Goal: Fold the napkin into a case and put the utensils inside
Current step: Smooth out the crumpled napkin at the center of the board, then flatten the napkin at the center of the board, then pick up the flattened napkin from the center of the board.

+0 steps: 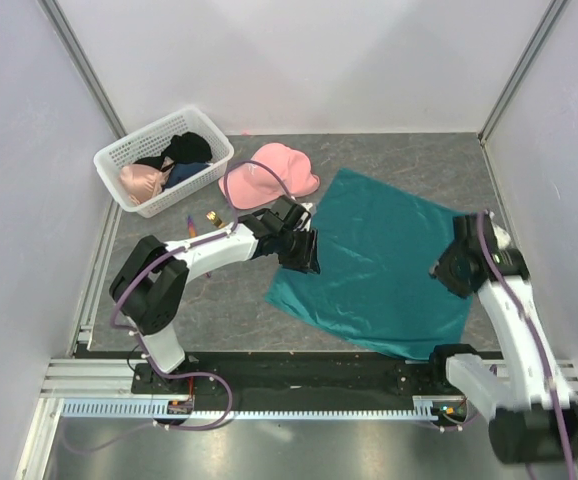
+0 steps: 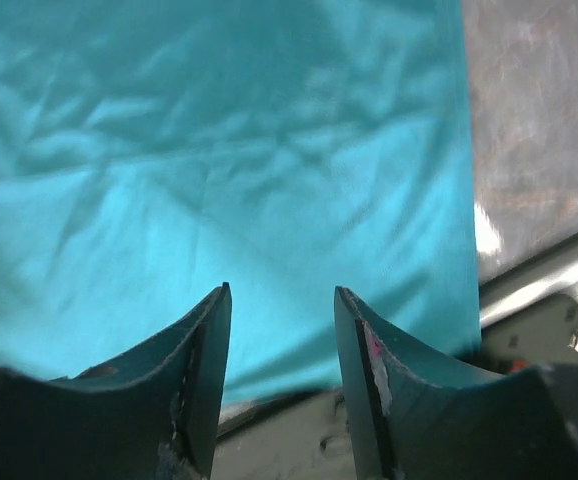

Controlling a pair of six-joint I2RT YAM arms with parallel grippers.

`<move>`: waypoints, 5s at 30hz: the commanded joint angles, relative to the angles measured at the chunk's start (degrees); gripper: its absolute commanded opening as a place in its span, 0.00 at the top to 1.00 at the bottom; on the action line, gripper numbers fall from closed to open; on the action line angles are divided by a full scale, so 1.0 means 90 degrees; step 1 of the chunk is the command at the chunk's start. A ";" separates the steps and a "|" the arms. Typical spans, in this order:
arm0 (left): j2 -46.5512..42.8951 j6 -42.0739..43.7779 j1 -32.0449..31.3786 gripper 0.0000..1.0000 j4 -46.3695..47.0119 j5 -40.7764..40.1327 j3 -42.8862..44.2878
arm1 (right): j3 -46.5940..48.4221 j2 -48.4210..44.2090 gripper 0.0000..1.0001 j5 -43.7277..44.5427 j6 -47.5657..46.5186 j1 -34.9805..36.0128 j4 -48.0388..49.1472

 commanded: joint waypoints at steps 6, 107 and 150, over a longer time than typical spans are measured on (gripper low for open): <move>0.1155 0.0020 -0.0014 0.54 -0.0205 -0.0482 0.0842 | 0.1157 0.4255 0.47 0.0140 -0.0982 -0.0049 0.2884; 0.0716 -0.0674 0.0845 0.47 -0.1210 -0.1401 0.0794 | -0.1646 0.2844 1.00 -0.0759 -0.0621 -0.2920 0.2722; -0.0776 -0.0498 0.0347 0.98 -0.1513 -0.0875 0.0590 | 0.0033 0.0658 1.00 0.0442 -0.0689 -0.2910 0.0301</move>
